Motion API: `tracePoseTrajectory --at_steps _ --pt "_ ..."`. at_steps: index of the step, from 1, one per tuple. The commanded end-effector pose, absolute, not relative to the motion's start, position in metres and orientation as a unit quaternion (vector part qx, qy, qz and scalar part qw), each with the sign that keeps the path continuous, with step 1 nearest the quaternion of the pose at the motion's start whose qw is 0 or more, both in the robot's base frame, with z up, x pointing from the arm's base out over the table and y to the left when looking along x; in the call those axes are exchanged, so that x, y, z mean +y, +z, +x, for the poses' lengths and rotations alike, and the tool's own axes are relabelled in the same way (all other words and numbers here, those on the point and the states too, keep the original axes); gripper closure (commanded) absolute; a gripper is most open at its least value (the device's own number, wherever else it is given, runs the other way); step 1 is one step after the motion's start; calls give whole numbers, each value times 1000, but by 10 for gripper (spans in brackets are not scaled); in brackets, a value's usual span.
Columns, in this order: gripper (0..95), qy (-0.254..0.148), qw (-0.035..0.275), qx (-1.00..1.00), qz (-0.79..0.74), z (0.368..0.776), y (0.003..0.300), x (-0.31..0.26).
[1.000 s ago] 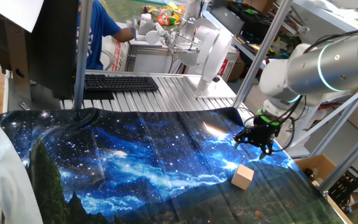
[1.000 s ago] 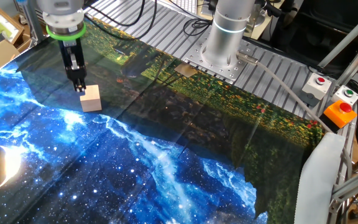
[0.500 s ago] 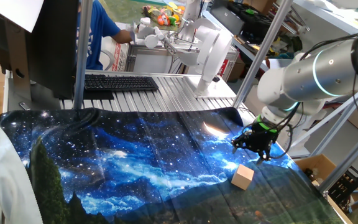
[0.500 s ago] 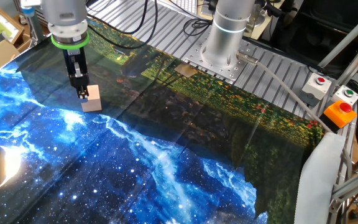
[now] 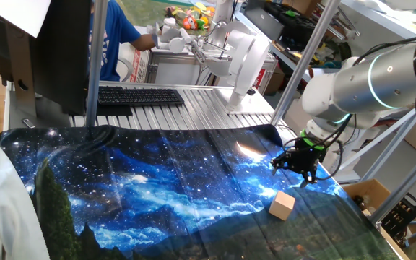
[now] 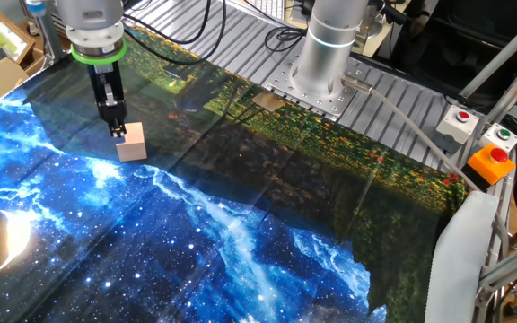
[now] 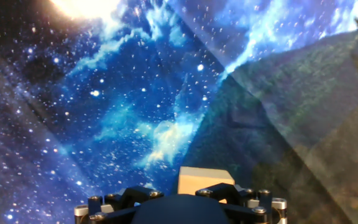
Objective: Pick up the small block on the left and move it to the right
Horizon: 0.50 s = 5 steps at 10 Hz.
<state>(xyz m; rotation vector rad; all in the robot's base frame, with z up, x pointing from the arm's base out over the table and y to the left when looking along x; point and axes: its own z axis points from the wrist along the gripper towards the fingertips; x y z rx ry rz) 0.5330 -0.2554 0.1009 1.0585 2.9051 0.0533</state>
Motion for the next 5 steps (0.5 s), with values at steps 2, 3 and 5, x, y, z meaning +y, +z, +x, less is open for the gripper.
tracePoseTrajectory --at_steps 2,3,5 --pt "0 26 20 940 340 533 100 -255" --pt "0 26 20 937 348 533 100 -255" --pt "0 27 14 936 351 533 100 -255"
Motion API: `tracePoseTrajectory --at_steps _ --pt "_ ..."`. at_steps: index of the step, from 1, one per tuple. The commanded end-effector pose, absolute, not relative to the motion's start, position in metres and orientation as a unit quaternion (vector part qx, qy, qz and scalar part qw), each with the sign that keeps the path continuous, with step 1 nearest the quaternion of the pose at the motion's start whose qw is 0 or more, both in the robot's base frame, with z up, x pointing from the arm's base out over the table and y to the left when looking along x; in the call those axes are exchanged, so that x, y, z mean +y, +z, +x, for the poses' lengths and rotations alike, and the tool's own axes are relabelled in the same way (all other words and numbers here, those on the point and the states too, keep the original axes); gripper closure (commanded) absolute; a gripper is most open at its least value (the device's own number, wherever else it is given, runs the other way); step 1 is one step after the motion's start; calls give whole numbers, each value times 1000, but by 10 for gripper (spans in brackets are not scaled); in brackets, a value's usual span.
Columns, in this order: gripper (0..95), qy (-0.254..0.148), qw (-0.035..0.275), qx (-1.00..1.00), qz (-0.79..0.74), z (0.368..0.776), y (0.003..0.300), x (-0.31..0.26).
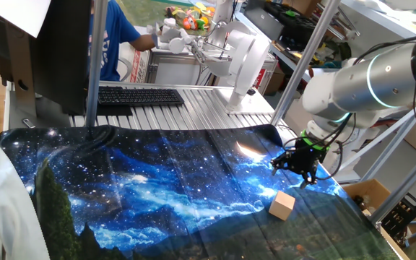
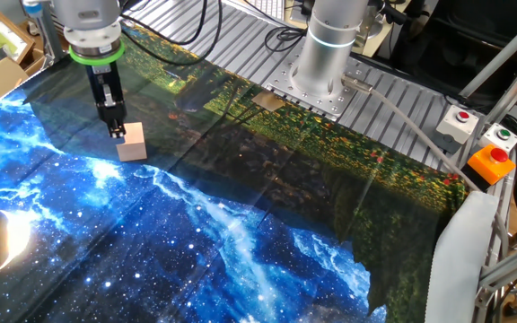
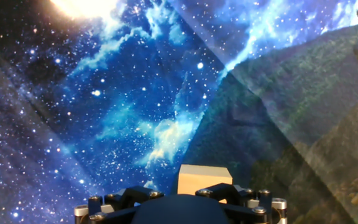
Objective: Pick up the small block on the left and move it to the right
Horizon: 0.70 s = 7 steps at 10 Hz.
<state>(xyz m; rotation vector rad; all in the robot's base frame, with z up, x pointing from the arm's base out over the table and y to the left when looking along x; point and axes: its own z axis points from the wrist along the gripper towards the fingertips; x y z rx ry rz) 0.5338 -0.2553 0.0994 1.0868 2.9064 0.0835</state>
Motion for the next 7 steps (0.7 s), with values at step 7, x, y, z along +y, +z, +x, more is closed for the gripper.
tracePoseTrajectory --at_steps 7 --pt "0 17 -24 942 335 533 100 -255"
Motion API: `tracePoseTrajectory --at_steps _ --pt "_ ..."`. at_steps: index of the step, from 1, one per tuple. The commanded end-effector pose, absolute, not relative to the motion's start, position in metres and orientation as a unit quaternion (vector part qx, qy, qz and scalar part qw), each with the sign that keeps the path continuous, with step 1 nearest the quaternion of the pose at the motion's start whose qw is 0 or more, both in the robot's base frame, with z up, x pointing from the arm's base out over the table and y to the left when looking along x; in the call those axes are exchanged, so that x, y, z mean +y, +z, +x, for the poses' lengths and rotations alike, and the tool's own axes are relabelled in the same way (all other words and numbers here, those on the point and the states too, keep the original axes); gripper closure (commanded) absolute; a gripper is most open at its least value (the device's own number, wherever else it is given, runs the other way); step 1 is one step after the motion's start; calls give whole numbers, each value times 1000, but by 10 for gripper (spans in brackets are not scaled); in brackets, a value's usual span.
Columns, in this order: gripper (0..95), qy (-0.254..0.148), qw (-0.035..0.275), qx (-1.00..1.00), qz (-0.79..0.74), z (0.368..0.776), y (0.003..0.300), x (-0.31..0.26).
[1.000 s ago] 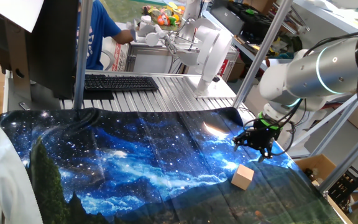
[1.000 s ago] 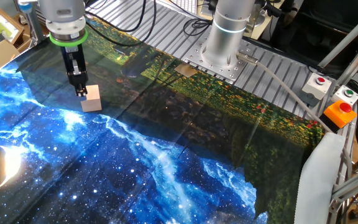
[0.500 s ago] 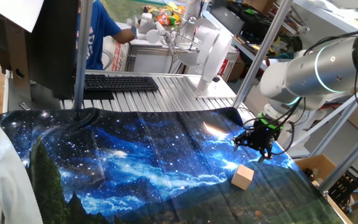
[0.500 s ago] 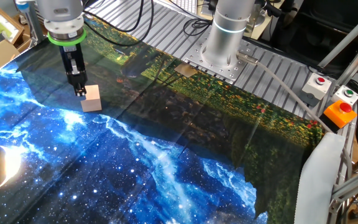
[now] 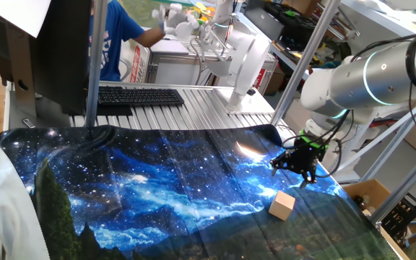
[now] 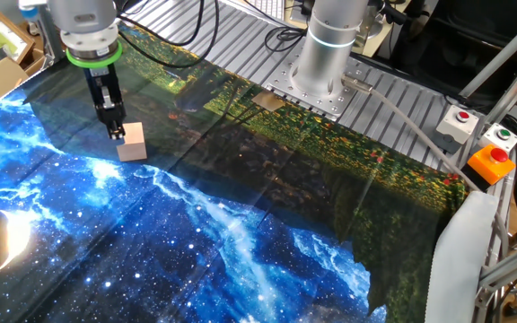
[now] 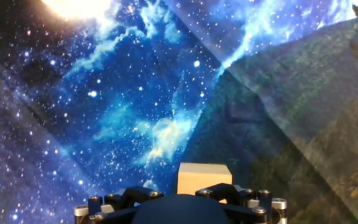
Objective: Pick up the small block on the left and move it to the right
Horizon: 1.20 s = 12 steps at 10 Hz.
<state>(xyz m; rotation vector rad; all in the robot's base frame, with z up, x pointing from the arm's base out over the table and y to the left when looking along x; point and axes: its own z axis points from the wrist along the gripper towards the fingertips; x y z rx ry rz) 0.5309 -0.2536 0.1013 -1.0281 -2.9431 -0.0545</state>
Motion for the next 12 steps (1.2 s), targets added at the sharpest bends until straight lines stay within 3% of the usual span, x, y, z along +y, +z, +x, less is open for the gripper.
tracePoseTrajectory --at_steps 1,6,12 --pt "0 -14 23 -940 -340 532 106 -254" --pt "0 14 18 -936 -350 533 90 -253" --pt "0 10 7 -931 -364 509 66 -255"
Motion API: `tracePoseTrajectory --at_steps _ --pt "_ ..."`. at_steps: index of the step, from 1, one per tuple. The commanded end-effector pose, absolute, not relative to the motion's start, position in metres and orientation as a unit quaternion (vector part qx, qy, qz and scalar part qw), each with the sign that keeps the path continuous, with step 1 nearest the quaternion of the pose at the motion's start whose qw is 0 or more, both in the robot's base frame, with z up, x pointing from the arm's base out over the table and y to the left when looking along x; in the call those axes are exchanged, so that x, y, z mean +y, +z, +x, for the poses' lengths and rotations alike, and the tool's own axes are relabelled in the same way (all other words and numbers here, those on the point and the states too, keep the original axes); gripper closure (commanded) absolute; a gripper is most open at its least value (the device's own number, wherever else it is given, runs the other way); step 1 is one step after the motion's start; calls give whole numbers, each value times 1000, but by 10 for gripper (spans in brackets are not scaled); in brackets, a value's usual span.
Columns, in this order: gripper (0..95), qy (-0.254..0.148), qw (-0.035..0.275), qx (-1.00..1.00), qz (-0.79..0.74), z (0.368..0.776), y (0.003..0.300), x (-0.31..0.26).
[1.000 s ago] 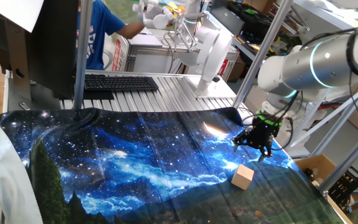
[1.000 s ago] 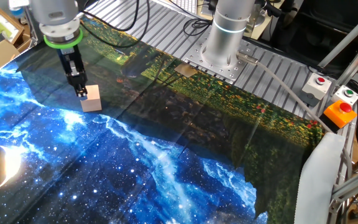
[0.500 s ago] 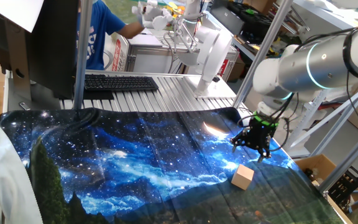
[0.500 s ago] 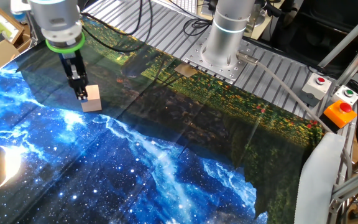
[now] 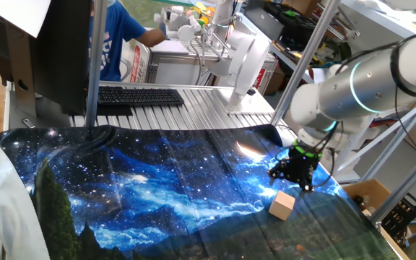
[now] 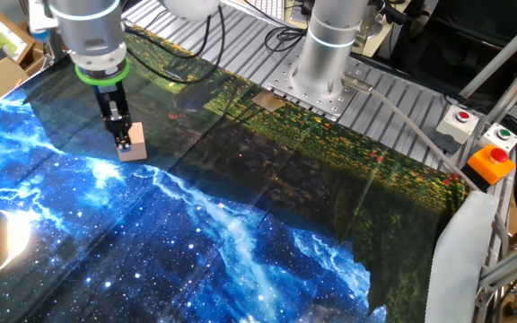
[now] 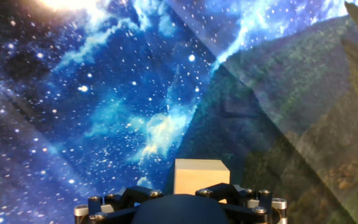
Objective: Pick up the small block on the left and move it to the right
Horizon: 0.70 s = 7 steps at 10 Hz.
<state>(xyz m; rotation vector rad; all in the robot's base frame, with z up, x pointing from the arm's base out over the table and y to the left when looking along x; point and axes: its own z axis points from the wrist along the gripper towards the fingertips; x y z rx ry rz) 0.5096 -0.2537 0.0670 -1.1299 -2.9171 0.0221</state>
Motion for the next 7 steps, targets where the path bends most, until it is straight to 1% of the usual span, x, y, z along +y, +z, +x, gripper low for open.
tracePoseTrajectory --at_steps 1,7 --pt "0 8 8 -931 -366 508 67 -256" --pt "0 0 4 -927 -375 502 51 -258"
